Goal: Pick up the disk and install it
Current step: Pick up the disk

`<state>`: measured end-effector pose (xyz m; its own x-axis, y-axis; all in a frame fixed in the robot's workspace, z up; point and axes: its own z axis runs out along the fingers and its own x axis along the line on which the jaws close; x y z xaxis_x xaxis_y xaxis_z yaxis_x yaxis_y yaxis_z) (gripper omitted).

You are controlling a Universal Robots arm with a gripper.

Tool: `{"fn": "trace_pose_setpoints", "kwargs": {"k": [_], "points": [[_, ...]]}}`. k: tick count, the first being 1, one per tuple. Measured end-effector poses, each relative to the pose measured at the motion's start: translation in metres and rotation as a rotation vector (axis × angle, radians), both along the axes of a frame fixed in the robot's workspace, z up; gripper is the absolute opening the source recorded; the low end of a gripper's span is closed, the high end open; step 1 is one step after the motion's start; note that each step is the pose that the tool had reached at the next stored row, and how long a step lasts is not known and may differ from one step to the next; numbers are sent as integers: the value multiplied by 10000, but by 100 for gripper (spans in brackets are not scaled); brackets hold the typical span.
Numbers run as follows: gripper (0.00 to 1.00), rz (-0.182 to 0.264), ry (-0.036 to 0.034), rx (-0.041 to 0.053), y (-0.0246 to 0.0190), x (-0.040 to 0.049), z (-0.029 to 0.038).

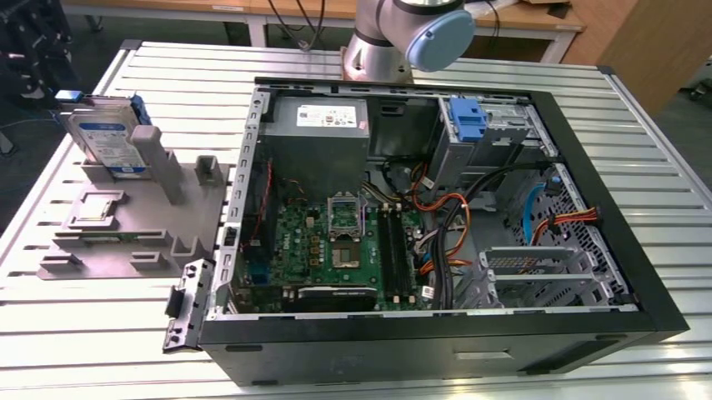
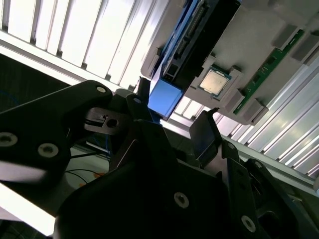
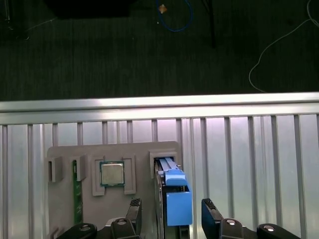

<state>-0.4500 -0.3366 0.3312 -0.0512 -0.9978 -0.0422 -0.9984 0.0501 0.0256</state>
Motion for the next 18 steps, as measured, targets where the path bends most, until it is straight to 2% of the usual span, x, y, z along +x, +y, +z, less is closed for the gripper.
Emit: {"fn": "trace_pose_setpoints", "kwargs": {"k": [6,14,18], "points": [[59,1,-28,7,16,-46,-69],[59,0,-97,7,20,-50,-209],[59,0,-146,6,21,-51,-229]]}}
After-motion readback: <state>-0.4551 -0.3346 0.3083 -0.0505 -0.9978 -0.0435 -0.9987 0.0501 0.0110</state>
